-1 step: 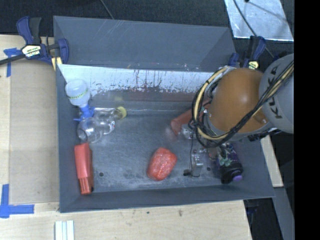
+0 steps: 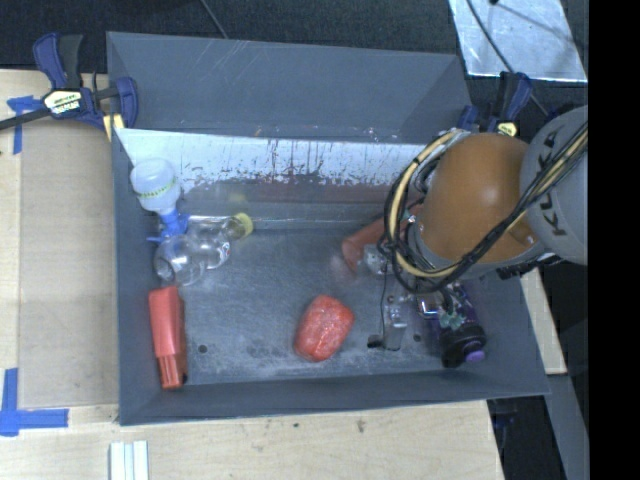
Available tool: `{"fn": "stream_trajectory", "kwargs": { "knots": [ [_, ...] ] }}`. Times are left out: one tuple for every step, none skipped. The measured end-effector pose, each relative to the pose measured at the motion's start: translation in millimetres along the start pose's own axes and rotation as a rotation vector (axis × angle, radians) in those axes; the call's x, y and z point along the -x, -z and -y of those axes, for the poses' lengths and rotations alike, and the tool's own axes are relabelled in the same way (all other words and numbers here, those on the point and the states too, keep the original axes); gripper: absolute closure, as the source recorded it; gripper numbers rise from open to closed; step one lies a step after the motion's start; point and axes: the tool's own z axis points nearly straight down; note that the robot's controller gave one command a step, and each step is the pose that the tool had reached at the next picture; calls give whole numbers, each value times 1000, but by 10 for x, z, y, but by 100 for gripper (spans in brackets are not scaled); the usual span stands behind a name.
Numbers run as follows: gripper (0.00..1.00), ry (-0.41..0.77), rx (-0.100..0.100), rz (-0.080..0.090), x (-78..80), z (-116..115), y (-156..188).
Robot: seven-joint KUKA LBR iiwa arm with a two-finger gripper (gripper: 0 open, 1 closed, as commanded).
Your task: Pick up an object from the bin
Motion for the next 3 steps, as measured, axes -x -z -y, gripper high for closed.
{"fn": "stream_trajectory", "kwargs": {
  "knots": [
    [0, 172, -1, 4, 209, -423, -580],
    [0, 223, 1, -2, 219, -510, -720],
    [0, 466, 1, -3, 66, -594, -511]
  ]
}}
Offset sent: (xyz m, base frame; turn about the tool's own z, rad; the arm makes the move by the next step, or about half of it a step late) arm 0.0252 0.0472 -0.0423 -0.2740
